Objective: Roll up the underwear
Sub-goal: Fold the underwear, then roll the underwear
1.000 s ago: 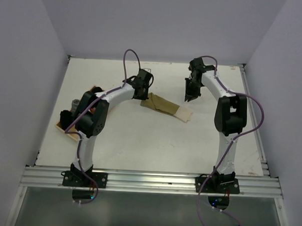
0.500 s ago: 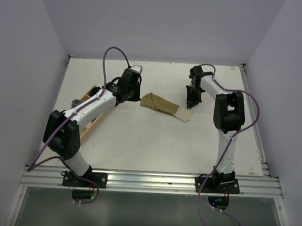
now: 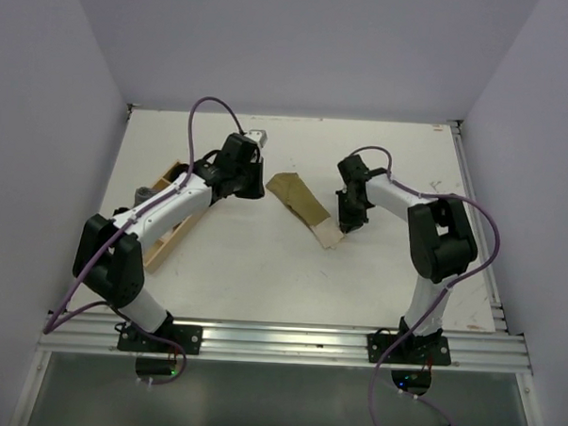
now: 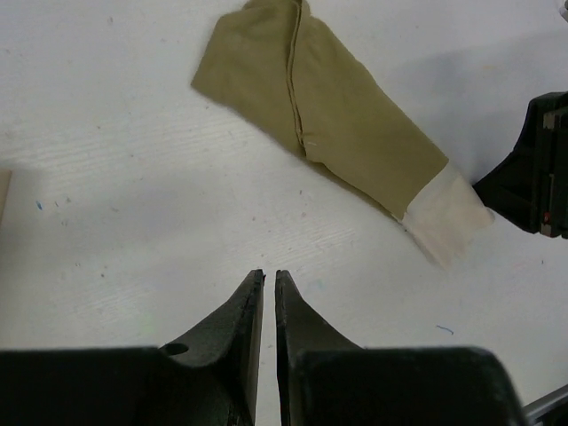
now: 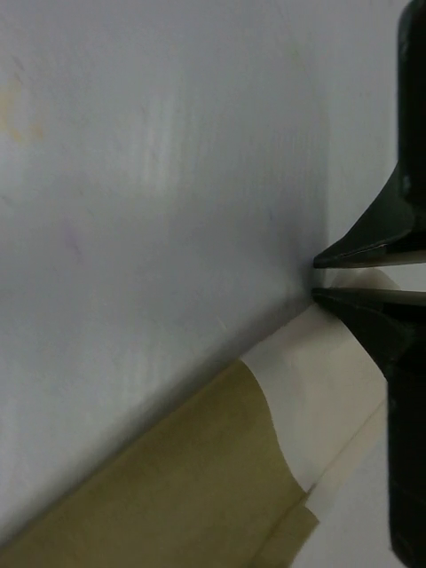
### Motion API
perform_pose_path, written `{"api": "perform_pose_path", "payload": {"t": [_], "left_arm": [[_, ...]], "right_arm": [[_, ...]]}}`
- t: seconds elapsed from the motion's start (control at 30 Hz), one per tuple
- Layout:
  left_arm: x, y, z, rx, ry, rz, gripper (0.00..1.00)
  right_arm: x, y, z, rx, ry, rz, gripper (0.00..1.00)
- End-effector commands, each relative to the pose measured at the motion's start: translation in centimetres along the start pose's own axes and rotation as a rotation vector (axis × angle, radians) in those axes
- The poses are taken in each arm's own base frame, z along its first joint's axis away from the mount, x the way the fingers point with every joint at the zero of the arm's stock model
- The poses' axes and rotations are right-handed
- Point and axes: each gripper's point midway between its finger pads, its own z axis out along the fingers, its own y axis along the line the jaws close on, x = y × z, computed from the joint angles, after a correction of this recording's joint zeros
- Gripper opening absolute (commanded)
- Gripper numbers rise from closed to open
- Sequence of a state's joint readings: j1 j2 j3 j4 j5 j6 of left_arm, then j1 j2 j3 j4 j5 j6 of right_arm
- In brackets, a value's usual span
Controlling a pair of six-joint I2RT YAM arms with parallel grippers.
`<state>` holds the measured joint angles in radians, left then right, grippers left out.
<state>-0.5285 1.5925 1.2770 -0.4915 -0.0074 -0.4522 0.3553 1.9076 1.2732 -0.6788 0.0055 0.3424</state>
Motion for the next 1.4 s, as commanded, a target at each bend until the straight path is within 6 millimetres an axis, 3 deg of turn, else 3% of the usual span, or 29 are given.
{"api": "perform_pose_path", "payload": {"t": [0.0,0.17,0.27,0.43,0.5,0.6,0.77,1.03,1.2,1.37], "left_arm": [[0.7,0.4,-1.1,0.049,0.008,-0.008,0.15],[3.0,2.3,-1.3,0.053,0.051,-0.016,0.15],[4.6,3.4,-1.5,0.049,0.081,-0.044,0.15],[6.3,3.1,-2.0,0.083,0.095,-0.086,0.18],[7.7,2.3,-1.8,0.136,0.136,-0.134,0.18],[9.1,1.3,-1.7,0.163,0.152,-0.217,0.17],[11.2,-1.6,-1.3,0.239,0.171,-0.323,0.19],[11.9,-3.4,0.2,0.227,0.208,-0.324,0.19],[12.2,-3.5,1.3,0.210,0.251,-0.285,0.18],[12.4,-3.5,1.6,0.215,0.258,-0.281,0.18]], "right_arm": [[5.1,4.4,-1.0,-0.063,0.072,0.032,0.18],[9.3,9.8,-2.1,-0.155,0.071,0.024,0.18],[11.8,11.4,-2.4,-0.158,0.102,0.000,0.19],[12.8,8.8,-4.0,-0.042,0.100,0.007,0.18],[12.5,8.5,-5.5,-0.055,0.065,-0.016,0.18],[11.7,9.5,-6.8,-0.142,0.017,-0.083,0.19],[10.7,9.7,-7.2,-0.155,0.016,-0.131,0.29],[8.3,11.0,-4.7,-0.202,0.045,-0.078,0.33],[7.4,12.9,-5.1,-0.297,0.030,-0.066,0.41],[8.1,12.0,-3.5,-0.237,0.072,-0.062,0.44]]}}
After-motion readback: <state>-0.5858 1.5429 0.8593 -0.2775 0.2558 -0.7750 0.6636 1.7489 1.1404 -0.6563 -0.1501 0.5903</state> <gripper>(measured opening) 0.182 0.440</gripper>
